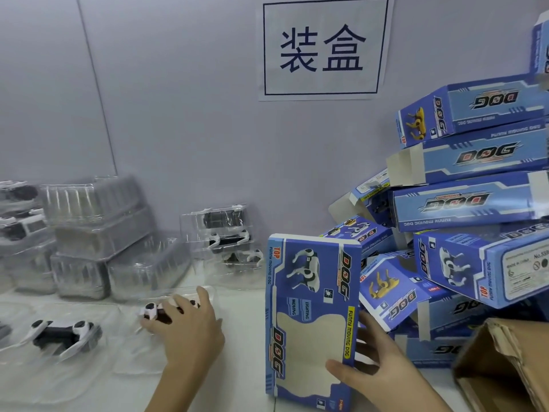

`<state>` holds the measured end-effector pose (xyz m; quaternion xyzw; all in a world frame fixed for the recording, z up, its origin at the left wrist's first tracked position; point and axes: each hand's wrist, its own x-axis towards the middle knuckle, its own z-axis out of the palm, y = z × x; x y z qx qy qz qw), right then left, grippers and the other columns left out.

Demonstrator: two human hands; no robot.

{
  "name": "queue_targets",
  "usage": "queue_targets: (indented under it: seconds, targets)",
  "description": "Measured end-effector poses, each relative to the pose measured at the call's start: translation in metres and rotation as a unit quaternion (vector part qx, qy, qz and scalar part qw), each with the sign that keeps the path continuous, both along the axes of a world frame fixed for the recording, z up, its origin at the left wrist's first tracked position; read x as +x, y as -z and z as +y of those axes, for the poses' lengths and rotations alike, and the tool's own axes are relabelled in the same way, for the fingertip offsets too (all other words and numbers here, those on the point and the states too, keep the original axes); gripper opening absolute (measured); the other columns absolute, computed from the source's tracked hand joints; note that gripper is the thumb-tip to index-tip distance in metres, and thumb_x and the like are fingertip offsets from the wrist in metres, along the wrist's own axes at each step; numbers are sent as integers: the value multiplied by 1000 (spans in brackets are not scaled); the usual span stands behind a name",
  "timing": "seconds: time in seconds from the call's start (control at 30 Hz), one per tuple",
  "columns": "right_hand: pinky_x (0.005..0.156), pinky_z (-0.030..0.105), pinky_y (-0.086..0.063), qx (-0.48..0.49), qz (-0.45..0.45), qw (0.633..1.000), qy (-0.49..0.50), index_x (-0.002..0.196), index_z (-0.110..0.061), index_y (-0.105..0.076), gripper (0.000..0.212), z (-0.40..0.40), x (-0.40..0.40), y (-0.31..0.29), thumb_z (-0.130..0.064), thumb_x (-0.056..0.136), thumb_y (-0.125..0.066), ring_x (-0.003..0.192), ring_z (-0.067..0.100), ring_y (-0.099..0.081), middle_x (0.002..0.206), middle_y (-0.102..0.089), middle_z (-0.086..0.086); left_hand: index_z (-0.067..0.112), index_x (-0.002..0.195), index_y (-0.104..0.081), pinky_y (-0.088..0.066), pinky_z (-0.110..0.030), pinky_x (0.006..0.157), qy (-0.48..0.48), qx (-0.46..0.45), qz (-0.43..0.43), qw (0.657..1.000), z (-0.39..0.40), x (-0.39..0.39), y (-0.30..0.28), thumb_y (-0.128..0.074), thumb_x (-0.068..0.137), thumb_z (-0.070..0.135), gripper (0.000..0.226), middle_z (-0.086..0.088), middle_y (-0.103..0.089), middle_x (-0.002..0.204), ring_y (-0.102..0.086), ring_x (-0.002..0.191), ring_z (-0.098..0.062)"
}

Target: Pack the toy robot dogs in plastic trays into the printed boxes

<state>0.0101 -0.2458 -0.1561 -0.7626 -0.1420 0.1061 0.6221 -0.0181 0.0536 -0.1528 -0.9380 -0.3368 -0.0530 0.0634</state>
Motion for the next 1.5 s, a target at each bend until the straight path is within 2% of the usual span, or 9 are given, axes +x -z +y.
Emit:
queue_targets:
  seconds: [0.2,0.37,0.53,0.67,0.83,0.97,1.07,1.3,1.5]
  targets:
    - [74,18,-58,-5,5,1000,3,125,-40,-51,74,-8,3,-7,-13,71,-94,101,-4,-67,119,-67,-12,16,165,-5,-20,-70,119,72,-21,-15,997,-20,1,-7,-43,96,12,79,-13,-41,155,-29,151,-37]
    - [66,14,-56,-39,35,999,-10,130,-32,-47,76,-19,11,-14,-5,74,-90,110,8,-64,123,-64,-7,25,162,-16,-16,-58,125,243,-15,-30,969,-40,-6,-19,-48,103,14,68,-4,-44,146,-41,140,-28]
    - [84,25,-57,-60,59,996,-27,137,-30,-41,79,-23,12,-18,-5,78,-88,123,21,-63,133,-63,-2,35,155,-30,-24,-45,123,336,-102,15,936,-40,-18,-28,-58,103,35,59,4,-46,142,-45,133,-20]
    - [66,16,-57,-65,70,995,-30,130,-32,-42,73,-22,11,-22,-6,78,-88,114,12,-62,128,-61,-7,37,142,-52,-42,-48,114,233,-220,-149,936,-12,-17,-41,-47,100,66,52,3,-42,153,-49,134,-15]
    - [57,8,-51,-60,71,995,-24,128,-30,-42,73,-21,7,-23,-6,78,-88,100,-1,-61,119,-61,-13,34,164,-16,-39,-60,111,-1,-277,-121,953,22,-10,-22,-29,72,102,115,-16,-23,167,-26,150,-44]
    - [58,5,-49,-70,74,994,-24,132,-31,-37,74,-18,3,-28,-14,80,-88,95,-5,-59,117,-58,-18,25,144,-45,-53,-40,90,4,-297,-144,944,39,3,-10,-64,73,88,97,-6,-57,139,-61,118,-28]
    - [79,9,-51,-77,66,994,-25,139,-34,-34,78,-17,0,-31,-19,83,-86,105,-2,-60,122,-58,-18,26,122,-57,-58,-37,66,20,-412,-221,884,51,7,-3,-84,74,65,67,-5,-69,102,-68,78,-23]
    - [104,45,-52,46,93,995,-4,143,-27,-50,78,-22,-3,-34,-12,75,-83,120,28,-65,112,-79,2,24,116,-64,-62,-37,51,39,-418,-333,844,64,-3,-6,-84,80,56,53,-7,-68,96,-72,77,-25]
    - [81,32,-54,192,62,978,47,131,-28,-63,65,-28,-6,-57,-60,74,-60,105,17,-70,115,-76,4,30,120,-62,-62,-41,60,60,-360,-498,787,52,-17,-51,-74,75,70,62,1,-70,101,-72,72,-15]
